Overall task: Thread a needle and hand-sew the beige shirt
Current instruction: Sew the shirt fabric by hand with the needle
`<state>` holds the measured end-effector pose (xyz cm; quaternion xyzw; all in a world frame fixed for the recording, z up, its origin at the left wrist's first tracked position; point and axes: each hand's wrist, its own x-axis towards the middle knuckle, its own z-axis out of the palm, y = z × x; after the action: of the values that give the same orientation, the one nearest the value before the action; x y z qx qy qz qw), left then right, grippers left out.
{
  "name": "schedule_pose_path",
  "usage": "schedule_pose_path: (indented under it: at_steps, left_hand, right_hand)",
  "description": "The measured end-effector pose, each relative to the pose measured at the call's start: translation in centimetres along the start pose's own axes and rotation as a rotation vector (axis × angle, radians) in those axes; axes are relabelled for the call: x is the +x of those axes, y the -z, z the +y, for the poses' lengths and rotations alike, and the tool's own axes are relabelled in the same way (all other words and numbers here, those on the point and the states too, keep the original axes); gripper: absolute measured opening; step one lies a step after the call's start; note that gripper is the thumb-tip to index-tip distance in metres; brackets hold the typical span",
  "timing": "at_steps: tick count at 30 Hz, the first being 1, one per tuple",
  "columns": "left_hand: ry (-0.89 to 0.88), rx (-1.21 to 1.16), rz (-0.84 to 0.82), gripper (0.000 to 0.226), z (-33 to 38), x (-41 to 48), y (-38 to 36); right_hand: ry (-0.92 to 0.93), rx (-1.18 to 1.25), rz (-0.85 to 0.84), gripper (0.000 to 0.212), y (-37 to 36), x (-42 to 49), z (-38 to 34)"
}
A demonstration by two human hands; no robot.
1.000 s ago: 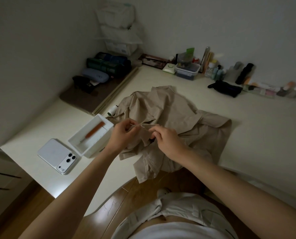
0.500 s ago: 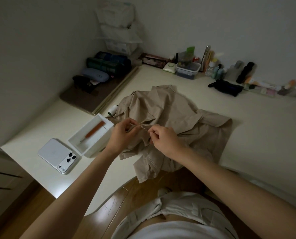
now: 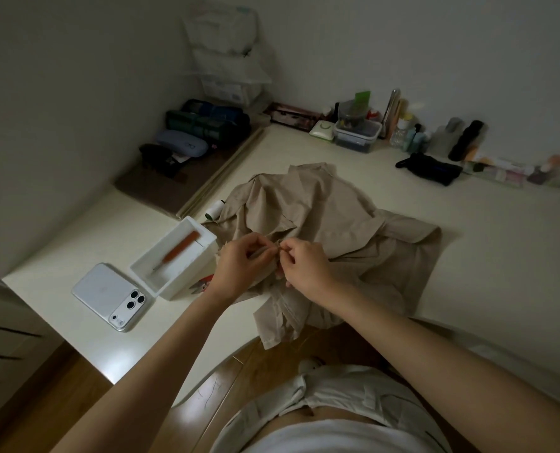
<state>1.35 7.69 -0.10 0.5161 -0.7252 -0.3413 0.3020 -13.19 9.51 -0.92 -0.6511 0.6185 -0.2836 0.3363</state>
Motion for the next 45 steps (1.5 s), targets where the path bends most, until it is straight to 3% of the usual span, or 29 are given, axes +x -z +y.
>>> schedule_pose_path:
  at_steps: [5,15,21,30,38,45]
  left_hand:
    - [0.035,0.045,0.08,0.002,-0.2,0.1,0.0]
    - [0.048,0.125,0.221,0.007,-0.3,0.3,0.4]
    - [0.021,0.023,0.146,0.011,0.5,0.2,0.3]
    - [0.004,-0.013,0.147,0.006,0.0,0.4,0.5]
    - [-0.07,0.016,0.021,0.014,-0.5,0.7,0.6]
    - [-0.029,0.001,-0.007,0.011,-0.8,0.8,1.2]
  right_hand:
    - [-0.012,0.127,-0.02,0.014,0.0,-0.2,-0.2]
    - [0.049,0.116,-0.052,0.012,-0.1,-0.7,0.1]
    - [0.035,0.156,0.044,0.011,-0.4,0.0,-0.7]
    - [-0.011,0.286,-0.028,0.017,0.5,-0.2,-0.5]
    - [0.029,0.199,-0.017,0.014,1.3,0.2,-0.3]
    - [-0.064,0.026,0.079,0.037,3.3,0.8,0.1]
